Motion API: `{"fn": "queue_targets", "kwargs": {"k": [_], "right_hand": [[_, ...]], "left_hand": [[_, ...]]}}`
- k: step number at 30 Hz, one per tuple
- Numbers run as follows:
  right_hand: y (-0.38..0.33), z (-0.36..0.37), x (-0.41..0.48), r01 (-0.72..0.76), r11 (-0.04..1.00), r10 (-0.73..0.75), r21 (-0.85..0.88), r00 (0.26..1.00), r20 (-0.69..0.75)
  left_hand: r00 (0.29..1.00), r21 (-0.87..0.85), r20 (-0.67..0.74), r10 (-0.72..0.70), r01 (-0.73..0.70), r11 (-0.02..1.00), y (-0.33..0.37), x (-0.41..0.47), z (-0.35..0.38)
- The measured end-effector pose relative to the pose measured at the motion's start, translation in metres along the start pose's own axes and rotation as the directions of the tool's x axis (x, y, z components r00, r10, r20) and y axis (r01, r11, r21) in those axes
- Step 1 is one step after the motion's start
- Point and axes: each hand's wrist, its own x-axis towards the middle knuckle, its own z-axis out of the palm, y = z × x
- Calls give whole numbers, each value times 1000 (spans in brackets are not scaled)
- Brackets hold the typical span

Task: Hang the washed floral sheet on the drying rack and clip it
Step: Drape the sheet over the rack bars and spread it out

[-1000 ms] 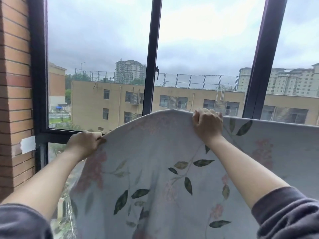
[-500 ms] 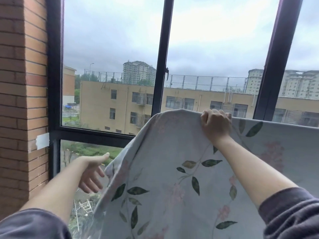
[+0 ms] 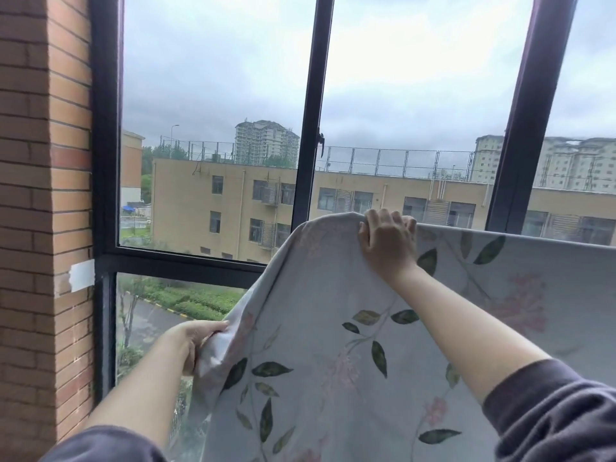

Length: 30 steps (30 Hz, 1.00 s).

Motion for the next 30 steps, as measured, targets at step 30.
{"fn": "queue_targets", "kwargs": {"k": [30], "right_hand": [[-24,13,14,156,986,-162,-64,983,-88]], "left_hand": [[416,-213,-813,407,-863,457,159,-95,-119]]}}
